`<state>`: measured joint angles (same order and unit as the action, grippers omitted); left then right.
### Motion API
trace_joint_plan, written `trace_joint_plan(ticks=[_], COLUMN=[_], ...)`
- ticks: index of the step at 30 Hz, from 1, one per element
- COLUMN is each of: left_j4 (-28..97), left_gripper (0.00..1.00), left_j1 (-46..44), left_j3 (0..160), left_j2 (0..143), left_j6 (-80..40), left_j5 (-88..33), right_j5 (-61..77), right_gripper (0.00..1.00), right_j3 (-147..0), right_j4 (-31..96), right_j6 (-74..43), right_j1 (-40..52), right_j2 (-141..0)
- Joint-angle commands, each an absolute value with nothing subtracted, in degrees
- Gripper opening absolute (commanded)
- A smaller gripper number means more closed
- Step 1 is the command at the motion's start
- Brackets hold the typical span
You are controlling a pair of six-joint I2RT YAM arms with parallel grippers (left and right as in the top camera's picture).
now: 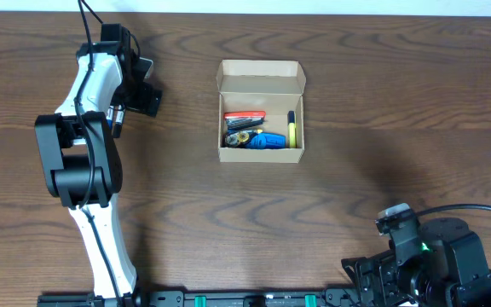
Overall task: Pack container
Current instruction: 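Move the left gripper to the black-capped marker and grasp it, then carry the black-capped marker into the box and release it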
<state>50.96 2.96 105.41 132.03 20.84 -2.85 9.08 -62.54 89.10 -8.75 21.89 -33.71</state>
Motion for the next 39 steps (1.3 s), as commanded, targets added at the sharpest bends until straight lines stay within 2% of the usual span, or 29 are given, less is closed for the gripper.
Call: trace_joint_plan(ticks=[1,8,13,26,33,34,39], left_j4=[51.1,51.4,51.6,52.2,53.2,53.5,56.8], left_gripper=[0.95,0.94,0.88,0.36,0.09,0.06,0.06], left_j1=[3.4,3.4,3.3,3.3,3.3,3.3,2.6], left_j3=[105.1,104.3,104.2,104.2,104.2,104.2,104.7], left_j2=[134.0,134.7,134.7,134.7,134.7,134.7,134.5], left_j6=[21.2,21.0,20.6,18.3,12.6,11.5,6.3], left_j5=[-3.6,-4.6,-4.5,-3.8,-3.9,-3.9,-3.9], right_j5=[9.3,9.3,9.3,9.3,9.3,9.3,9.3], right_gripper=[0.99,0.99,0.99,0.99,0.99,0.99,0.99], right_j3=[-62.5,-62.5,-62.5,-62.5,-62.5,-62.5,-62.5], right_j4=[89.2,89.2,89.2,89.2,89.2,89.2,89.2], right_j6=[-9.4,-9.4,-9.3,-9.4,-9.3,-9.4,-9.3], right_j1=[22.3,22.3,22.3,22.3,22.3,22.3,22.3], right_j2=[-33.6,-33.6,-33.6,-33.6,-33.6,-33.6,-33.6])
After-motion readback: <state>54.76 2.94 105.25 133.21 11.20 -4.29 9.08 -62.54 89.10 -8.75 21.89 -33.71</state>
